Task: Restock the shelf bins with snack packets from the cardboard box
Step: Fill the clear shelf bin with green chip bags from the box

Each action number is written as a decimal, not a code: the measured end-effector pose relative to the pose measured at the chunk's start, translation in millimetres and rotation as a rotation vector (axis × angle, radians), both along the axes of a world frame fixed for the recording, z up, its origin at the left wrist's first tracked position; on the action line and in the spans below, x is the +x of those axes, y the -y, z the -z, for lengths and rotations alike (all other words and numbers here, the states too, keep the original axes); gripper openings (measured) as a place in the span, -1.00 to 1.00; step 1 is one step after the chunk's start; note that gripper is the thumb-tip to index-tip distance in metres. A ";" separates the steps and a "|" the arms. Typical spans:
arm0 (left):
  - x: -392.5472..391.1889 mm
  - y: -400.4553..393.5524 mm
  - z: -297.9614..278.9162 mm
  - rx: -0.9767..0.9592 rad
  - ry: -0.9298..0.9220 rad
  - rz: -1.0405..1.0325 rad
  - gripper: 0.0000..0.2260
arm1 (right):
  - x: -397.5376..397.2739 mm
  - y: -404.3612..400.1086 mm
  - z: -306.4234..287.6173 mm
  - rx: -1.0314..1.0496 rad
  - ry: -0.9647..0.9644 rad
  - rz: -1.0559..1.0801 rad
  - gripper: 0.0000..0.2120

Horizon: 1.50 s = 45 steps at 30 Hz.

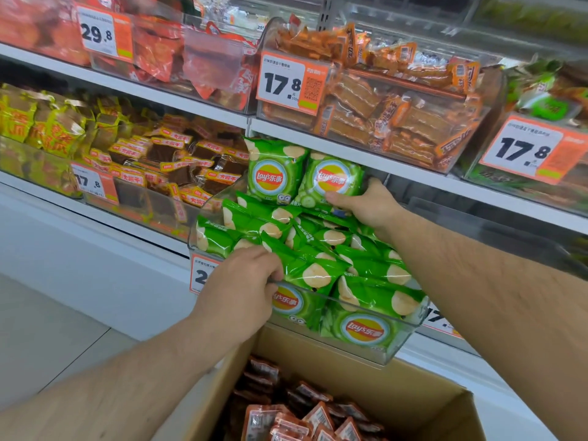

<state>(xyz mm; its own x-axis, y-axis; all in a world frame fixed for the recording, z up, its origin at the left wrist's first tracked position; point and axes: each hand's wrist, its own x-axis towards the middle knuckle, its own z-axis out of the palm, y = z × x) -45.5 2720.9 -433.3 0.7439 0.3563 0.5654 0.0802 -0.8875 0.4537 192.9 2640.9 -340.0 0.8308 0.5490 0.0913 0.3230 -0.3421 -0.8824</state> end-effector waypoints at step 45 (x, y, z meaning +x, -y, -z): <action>-24.9 101.3 66.4 -0.777 -1.243 0.231 -0.52 | -154.0 188.9 177.5 -0.512 -0.834 -0.243 -0.77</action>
<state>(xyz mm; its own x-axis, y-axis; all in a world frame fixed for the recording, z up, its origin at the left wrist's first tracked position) -70.4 2619.6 -499.7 0.6774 0.0730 -0.7320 0.6571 -0.5073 0.5575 38.9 2451.9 -517.5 0.3822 0.5220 -0.7625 -0.2197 -0.7502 -0.6237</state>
